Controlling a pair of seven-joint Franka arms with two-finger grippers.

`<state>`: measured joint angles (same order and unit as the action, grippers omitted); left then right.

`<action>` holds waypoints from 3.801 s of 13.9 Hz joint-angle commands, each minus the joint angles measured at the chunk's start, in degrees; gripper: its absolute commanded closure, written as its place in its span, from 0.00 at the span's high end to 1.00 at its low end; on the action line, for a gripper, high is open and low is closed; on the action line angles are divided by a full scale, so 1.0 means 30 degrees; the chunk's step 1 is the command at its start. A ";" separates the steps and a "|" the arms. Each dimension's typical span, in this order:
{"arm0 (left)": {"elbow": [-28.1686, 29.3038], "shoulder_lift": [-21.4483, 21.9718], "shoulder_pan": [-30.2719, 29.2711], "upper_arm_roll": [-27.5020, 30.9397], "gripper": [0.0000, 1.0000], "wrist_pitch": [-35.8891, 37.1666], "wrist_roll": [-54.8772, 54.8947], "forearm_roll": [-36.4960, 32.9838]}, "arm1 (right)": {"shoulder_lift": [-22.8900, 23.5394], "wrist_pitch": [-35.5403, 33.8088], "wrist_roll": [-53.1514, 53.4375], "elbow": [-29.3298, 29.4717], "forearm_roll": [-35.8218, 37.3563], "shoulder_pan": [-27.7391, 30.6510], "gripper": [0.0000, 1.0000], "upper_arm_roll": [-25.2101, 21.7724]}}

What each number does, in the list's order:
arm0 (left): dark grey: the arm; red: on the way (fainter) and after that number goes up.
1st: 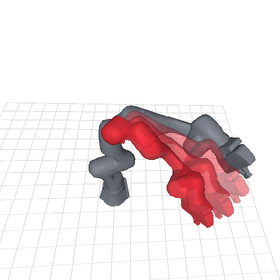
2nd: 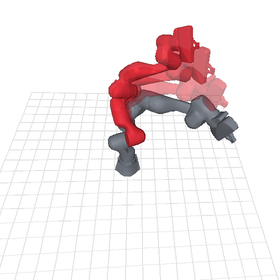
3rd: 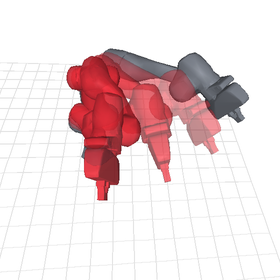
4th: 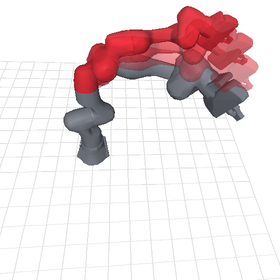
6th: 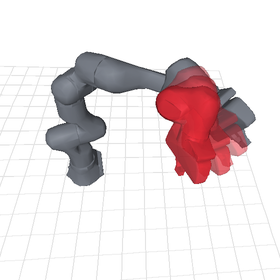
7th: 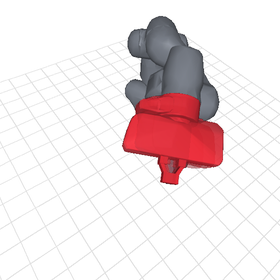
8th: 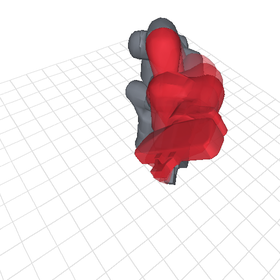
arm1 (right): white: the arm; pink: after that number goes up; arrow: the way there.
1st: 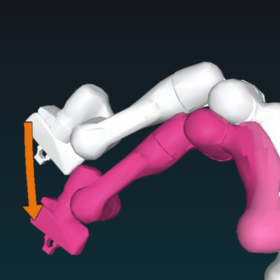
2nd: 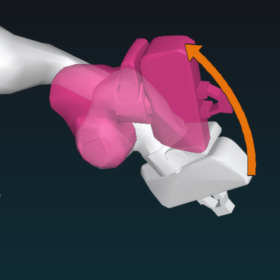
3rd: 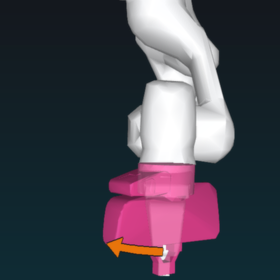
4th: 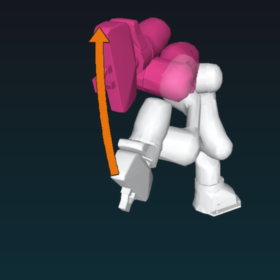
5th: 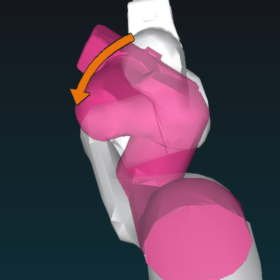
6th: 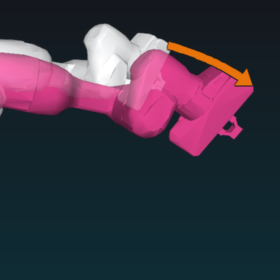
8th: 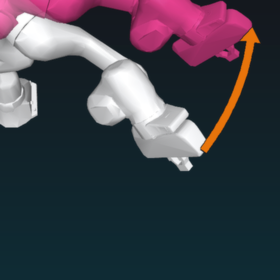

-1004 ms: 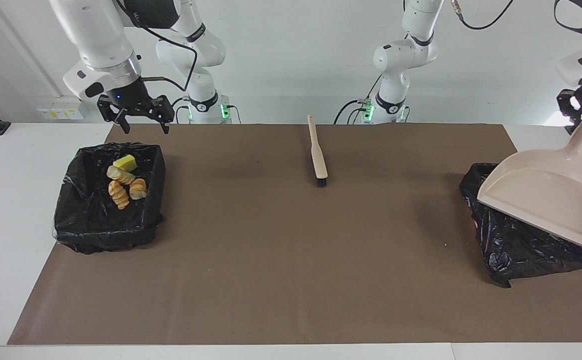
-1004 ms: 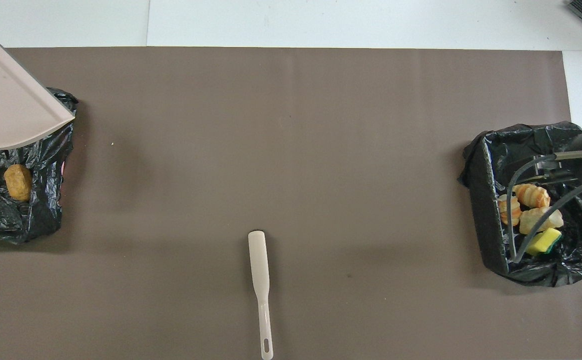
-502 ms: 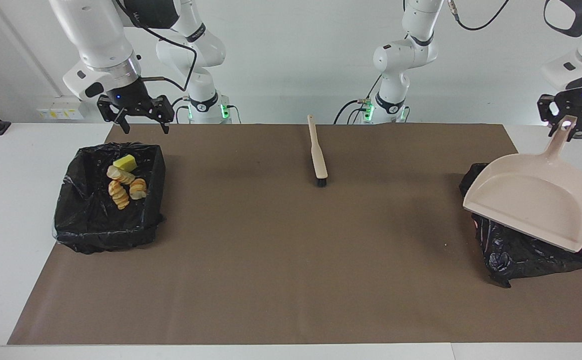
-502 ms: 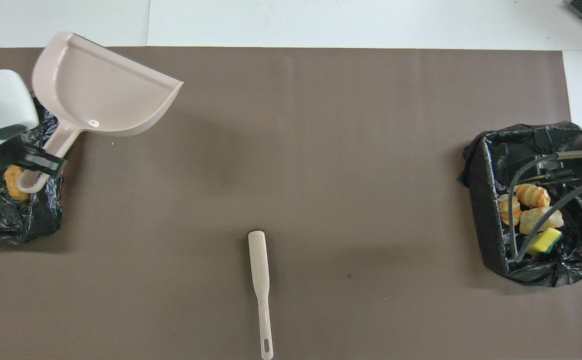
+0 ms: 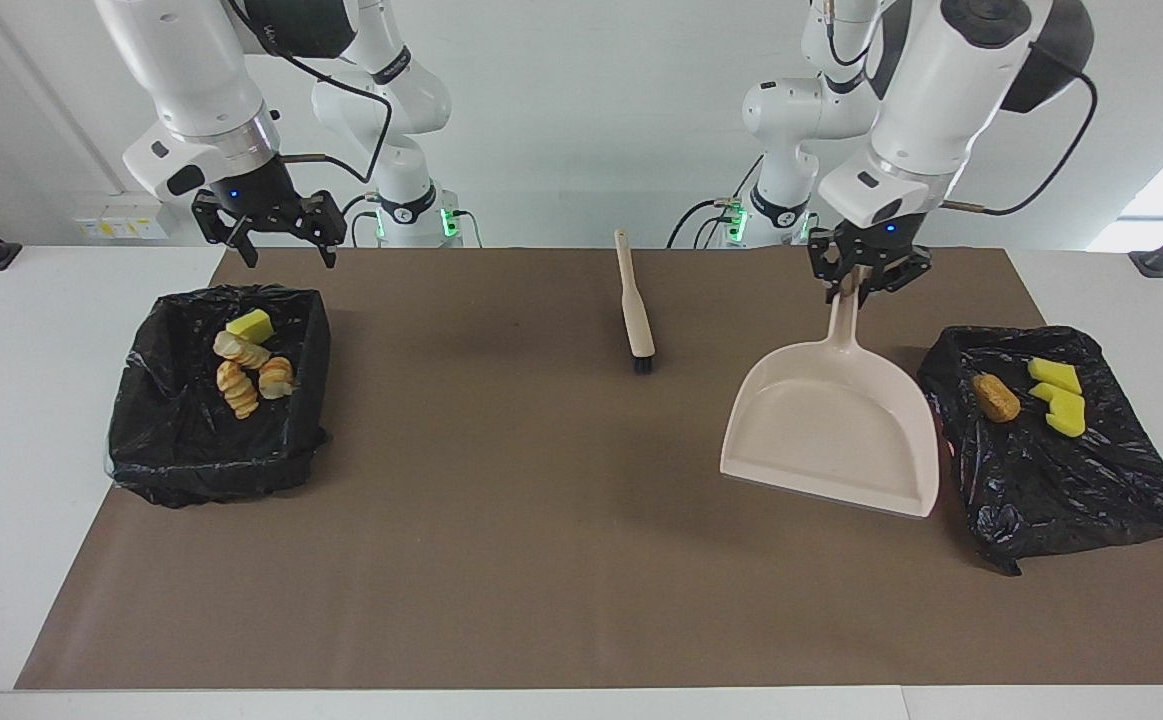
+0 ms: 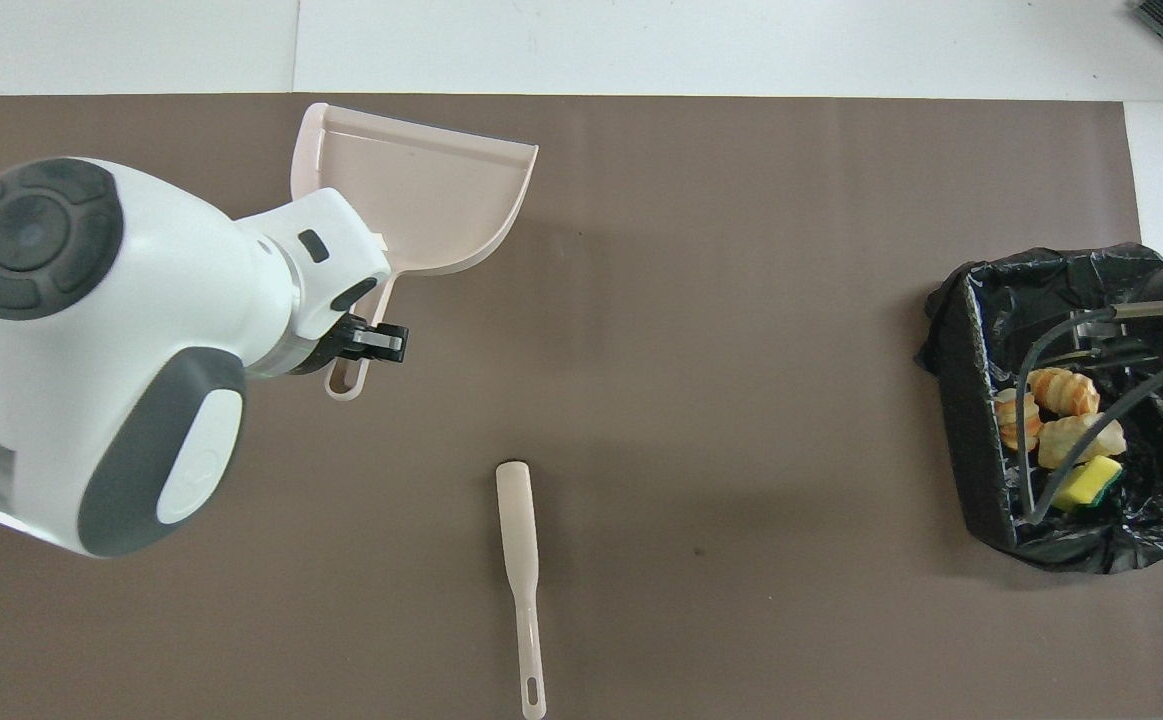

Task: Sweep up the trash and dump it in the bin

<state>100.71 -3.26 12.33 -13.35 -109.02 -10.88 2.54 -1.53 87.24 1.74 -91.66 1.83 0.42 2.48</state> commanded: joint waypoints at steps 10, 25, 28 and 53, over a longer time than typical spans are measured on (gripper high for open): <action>0.1409 -0.3922 0.3450 0.0437 0.00 -0.5700 -0.4047 0.0266 | -0.0311 0.0070 -0.0376 -0.0325 -0.0345 0.0271 1.00 0.0080; 0.1205 -0.5476 0.4680 0.0525 0.00 -0.6872 -0.5895 0.0002 | -0.0311 0.0070 -0.0376 -0.0325 -0.0345 0.0300 1.00 0.0080; 0.1263 -0.5476 0.4651 0.0525 0.00 -0.6873 -0.6478 -0.0027 | -0.0311 0.0070 -0.0376 -0.0325 -0.0345 0.0300 1.00 0.0080; 0.0824 -0.1145 -0.1262 0.0788 1.00 -0.2371 -0.2274 -0.0906 | -0.0311 0.0070 -0.0376 -0.0325 -0.0345 0.0300 1.00 0.0080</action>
<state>102.72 -10.07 11.40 -10.46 -120.81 -22.35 0.54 -1.53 87.24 1.74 -91.66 1.82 0.44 2.47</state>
